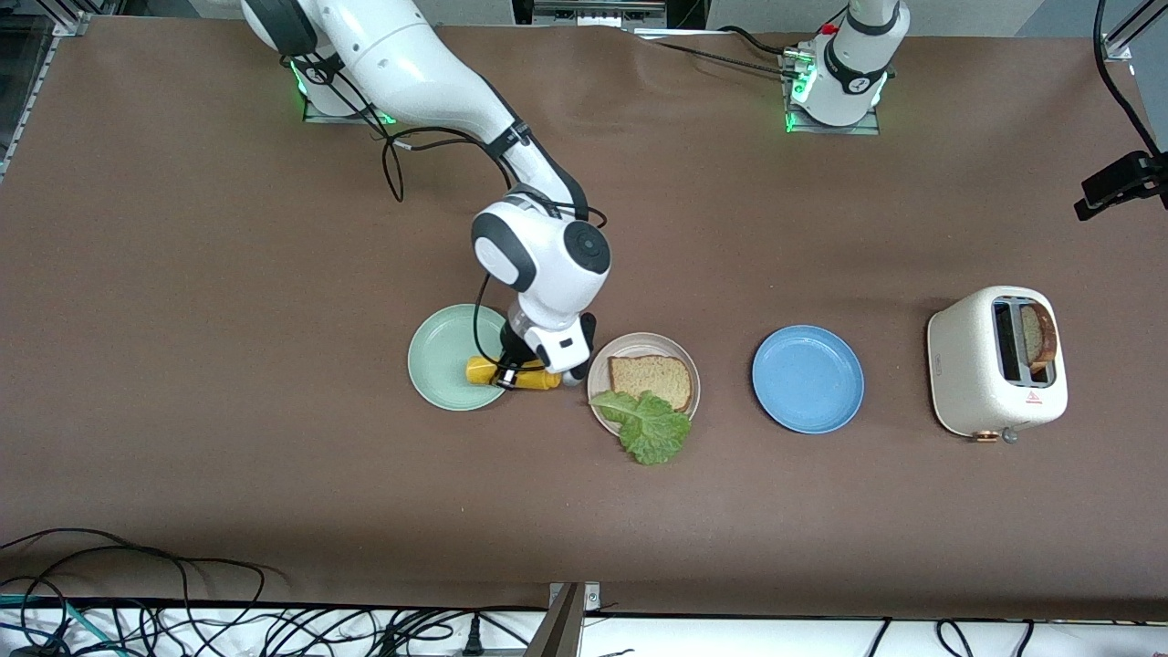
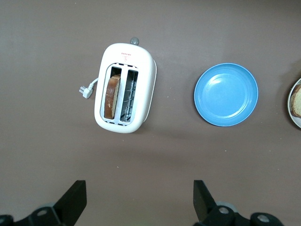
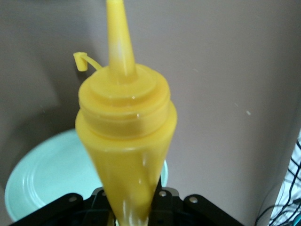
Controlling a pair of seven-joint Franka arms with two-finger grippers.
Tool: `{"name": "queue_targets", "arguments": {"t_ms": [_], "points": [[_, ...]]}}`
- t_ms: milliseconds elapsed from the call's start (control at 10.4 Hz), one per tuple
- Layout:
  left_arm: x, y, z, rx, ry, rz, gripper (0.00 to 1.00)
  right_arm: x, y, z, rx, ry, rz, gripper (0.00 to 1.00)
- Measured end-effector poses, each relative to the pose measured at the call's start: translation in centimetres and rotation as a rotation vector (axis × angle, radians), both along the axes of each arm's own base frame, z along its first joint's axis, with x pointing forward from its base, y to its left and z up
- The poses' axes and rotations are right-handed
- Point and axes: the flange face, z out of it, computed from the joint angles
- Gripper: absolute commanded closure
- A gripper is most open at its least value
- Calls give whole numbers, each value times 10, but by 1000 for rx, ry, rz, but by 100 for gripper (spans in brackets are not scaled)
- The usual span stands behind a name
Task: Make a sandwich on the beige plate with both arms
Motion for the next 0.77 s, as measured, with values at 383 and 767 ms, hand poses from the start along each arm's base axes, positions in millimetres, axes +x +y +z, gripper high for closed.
{"name": "queue_targets", "arguments": {"t_ms": [383,767], "points": [[0,0,-1,0,3,-1,0,36,-76,101,163,80,-190,100],[7,1,-14,-4,28,-1,0,84,-262,181,456,228,-363,100]]}}
